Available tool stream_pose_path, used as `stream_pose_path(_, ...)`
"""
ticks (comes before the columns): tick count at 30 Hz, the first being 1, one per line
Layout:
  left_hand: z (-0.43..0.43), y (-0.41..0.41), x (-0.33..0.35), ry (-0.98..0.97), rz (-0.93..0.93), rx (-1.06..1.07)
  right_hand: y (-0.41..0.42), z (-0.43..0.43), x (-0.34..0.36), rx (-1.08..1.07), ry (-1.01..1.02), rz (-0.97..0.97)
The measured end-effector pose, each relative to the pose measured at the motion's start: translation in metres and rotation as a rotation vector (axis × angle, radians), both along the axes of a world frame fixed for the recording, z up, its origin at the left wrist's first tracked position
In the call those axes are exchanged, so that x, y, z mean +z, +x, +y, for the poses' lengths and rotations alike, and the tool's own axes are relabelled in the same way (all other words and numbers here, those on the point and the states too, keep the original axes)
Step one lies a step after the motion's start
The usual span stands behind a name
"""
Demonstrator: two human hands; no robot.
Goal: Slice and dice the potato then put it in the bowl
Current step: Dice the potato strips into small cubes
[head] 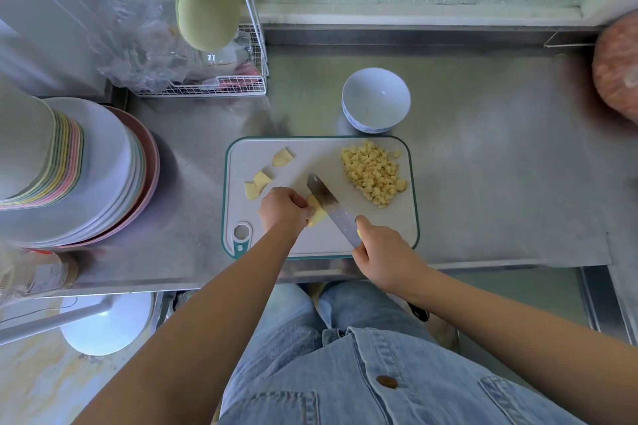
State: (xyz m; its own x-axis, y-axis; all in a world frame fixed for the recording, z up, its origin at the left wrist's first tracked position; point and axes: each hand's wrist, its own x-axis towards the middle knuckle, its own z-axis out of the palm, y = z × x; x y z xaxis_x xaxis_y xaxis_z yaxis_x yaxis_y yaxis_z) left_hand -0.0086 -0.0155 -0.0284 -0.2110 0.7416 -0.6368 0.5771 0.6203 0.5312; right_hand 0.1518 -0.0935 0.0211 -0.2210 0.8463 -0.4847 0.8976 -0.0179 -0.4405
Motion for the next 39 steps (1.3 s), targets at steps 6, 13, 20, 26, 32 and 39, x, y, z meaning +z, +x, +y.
stream_pose_path(6,0.0,0.005,0.0,0.01,0.028,0.01,-0.005,0.004,0.002,0.0,-0.044,-0.025)
stream_pose_path(13,0.002,0.008,-0.004,0.017,0.069,-0.014,-0.011,0.007,-0.001,0.02,-0.044,-0.062)
stream_pose_path(20,0.002,0.006,-0.006,0.03,0.073,-0.041,-0.009,0.0,-0.021,0.016,-0.015,-0.05)
stream_pose_path(26,-0.003,0.004,-0.003,0.037,0.057,-0.036,0.0,-0.004,-0.028,-0.049,0.02,0.028)
stream_pose_path(32,-0.015,0.001,-0.001,0.067,0.04,0.019,0.007,0.002,-0.018,-0.048,0.092,0.081)
stream_pose_path(39,-0.02,0.005,0.004,0.085,0.037,0.06,0.003,0.004,-0.014,0.069,0.066,-0.024)
